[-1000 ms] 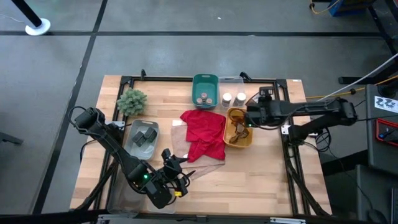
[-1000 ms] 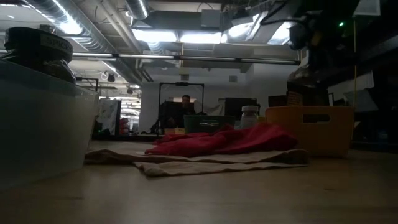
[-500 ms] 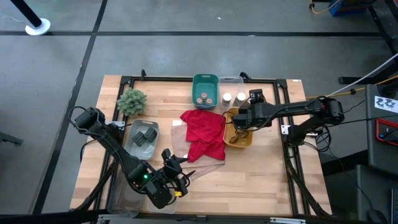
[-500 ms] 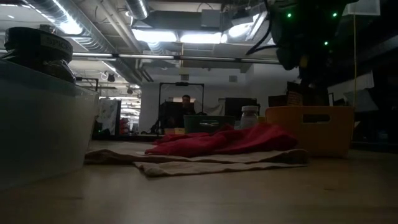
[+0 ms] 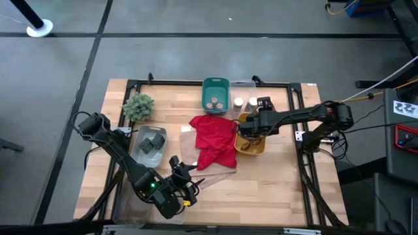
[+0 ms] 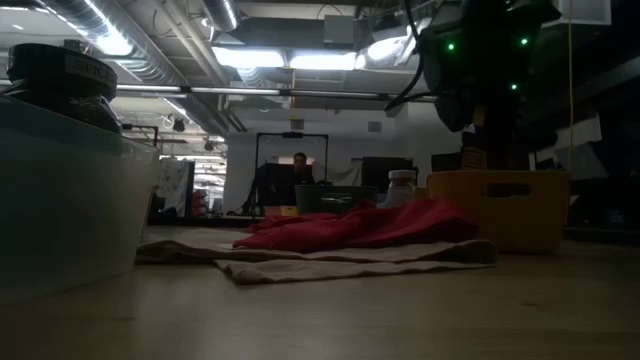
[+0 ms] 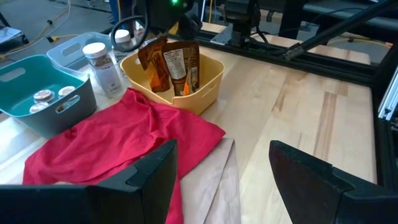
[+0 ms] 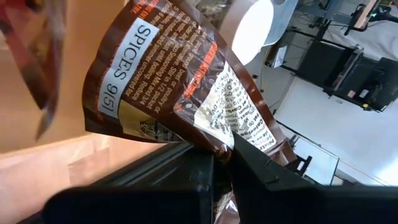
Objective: Sort spices by type
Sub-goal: Put the brown seasoning sachet into the yellow bin
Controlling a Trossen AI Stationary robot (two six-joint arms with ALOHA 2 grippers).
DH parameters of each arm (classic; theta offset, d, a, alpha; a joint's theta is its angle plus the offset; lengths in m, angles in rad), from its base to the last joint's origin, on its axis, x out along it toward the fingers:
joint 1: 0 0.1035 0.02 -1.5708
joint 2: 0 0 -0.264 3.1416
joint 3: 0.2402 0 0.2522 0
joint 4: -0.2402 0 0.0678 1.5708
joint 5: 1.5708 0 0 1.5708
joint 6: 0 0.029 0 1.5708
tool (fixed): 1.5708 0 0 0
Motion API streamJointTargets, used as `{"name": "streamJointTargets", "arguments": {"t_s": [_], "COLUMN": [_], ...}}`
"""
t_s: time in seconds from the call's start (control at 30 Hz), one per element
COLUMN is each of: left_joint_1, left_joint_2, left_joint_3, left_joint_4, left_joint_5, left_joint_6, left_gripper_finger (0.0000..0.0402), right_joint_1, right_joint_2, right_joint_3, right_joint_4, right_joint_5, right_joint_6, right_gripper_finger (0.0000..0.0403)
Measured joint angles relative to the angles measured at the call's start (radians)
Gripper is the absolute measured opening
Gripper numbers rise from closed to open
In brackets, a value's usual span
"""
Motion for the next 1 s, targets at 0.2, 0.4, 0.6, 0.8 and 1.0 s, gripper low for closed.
{"name": "streamJointTargets", "arguments": {"t_s": [0.2,0.4,0.6,0.8,1.0], "left_joint_1": [0.0,0.0,0.0,0.0,0.0], "left_joint_2": [0.0,0.0,0.0,0.0,0.0], "left_joint_3": [0.0,0.0,0.0,0.0,0.0], "left_joint_4": [-0.001,-0.001,-0.001,-0.001,-0.002], "left_joint_5": [0.0,0.0,0.0,0.0,0.0], "left_joint_6": [0.0,0.0,0.0,0.0,0.0], "left_gripper_finger": [0.0237,0.0237,0.0237,0.0237,0.0237], "right_joint_1": [0.0,0.0,0.0,-0.001,0.0], "right_joint_2": [0.008,0.008,0.008,0.008,0.008], "right_joint_3": [0.0,0.0,0.0,0.0,0.0], "right_joint_4": [0.008,0.007,0.008,0.006,0.007], "right_joint_5": [-0.08,-0.128,-0.191,-0.246,-0.302], "right_joint_6": [0.0,0.0,-0.004,-0.004,-0.011], "right_gripper_finger": [0.0035,0.0035,0.0035,0.0048,0.009]}}
